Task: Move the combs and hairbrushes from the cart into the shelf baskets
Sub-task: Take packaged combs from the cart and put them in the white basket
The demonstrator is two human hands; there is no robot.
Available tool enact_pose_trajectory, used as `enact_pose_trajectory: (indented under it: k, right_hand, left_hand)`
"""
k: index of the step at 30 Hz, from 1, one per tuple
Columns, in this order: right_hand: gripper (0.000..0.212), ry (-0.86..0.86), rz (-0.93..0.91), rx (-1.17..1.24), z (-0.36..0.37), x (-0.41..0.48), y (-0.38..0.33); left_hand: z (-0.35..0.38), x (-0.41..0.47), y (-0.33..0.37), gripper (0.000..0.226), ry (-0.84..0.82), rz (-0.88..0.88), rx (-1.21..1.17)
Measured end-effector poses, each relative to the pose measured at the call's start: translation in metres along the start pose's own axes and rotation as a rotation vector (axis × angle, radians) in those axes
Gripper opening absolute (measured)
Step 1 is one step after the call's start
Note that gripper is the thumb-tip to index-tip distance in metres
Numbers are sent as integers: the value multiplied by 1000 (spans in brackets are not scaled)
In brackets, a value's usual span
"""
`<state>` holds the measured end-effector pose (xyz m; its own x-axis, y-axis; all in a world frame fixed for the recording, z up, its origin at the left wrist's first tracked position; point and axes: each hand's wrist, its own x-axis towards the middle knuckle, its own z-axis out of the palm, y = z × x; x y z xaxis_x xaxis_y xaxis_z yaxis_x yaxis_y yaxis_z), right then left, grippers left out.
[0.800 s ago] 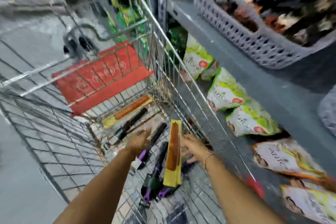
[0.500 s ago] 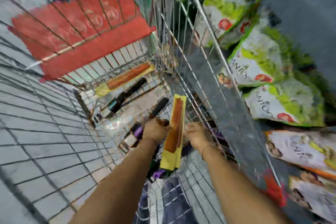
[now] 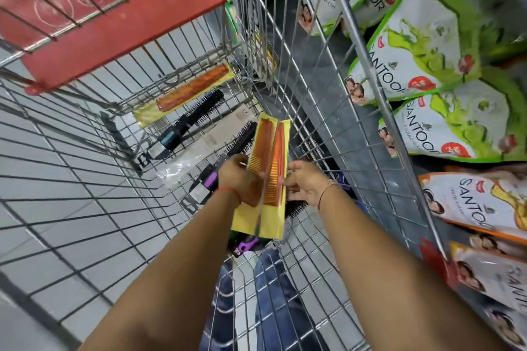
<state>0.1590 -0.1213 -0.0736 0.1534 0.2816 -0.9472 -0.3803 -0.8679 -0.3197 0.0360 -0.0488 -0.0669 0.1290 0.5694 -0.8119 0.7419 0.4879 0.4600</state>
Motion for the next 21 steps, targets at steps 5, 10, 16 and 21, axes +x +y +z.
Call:
enact_pose_trajectory:
  k: [5,10,16,21]
  right_hand:
    - [30,-98,5,23,-8,-17,10]
    - [31,-103,-166,112,0,-61,8]
    - [33,-59,-494,377,-3,-163,8]
    - [38,0,-797,571,-38,-269,23]
  left_hand:
    - [-32,-1,-6,28,20,0,-213]
    - [-69,-26,8,32,-24,98,-427]
    - [-123,-91,60,16,-256,427,-326]
    - [-110,-182,136,37,-517,677,-209]
